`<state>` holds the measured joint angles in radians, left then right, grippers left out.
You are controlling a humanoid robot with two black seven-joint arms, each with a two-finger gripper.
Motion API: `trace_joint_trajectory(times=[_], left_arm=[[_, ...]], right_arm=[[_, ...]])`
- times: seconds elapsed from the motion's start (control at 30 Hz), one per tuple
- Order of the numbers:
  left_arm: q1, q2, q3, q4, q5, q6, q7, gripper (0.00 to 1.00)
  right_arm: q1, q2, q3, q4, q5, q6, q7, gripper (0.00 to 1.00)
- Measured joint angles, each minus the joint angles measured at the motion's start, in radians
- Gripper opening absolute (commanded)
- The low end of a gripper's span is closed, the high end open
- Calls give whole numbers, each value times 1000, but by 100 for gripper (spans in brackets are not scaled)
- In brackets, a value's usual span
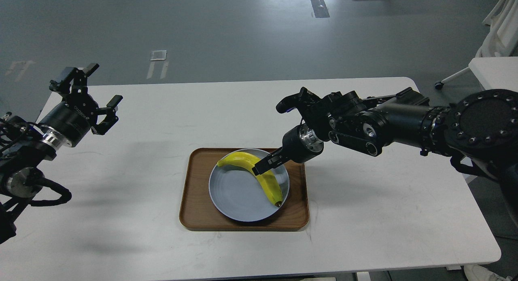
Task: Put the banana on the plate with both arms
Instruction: 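Open the right gripper and raise it away from the plate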
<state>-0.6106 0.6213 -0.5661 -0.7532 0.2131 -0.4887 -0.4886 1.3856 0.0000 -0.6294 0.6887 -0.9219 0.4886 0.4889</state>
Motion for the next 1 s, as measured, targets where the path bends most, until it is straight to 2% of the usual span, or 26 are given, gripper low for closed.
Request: trace_joint_trajectory(times=[0.2,0.33,0.43,0.73,0.87,1.0], left_arm=[[-1,0,0,0,0,0,0,98],[-2,-1,0,0,0,0,0,98],[-2,-2,0,0,0,0,0,98],[-4,-38,1,0,0,0,0,98],[-4,-69,0,7,-1,0,0,98],[-3,-108,0,14,-1,0,0,98]], right_arm=[[14,0,28,-19,38,0,0,98],[25,-5,136,-39,120,0,0,98],[6,-85,244,-43,226,0,0,98],[-257,-390,604,-35,519,0,0,98],[-417,-448,797,-35,565,0,0,98],[-567,-452,972,-40,613,0,0,98]])
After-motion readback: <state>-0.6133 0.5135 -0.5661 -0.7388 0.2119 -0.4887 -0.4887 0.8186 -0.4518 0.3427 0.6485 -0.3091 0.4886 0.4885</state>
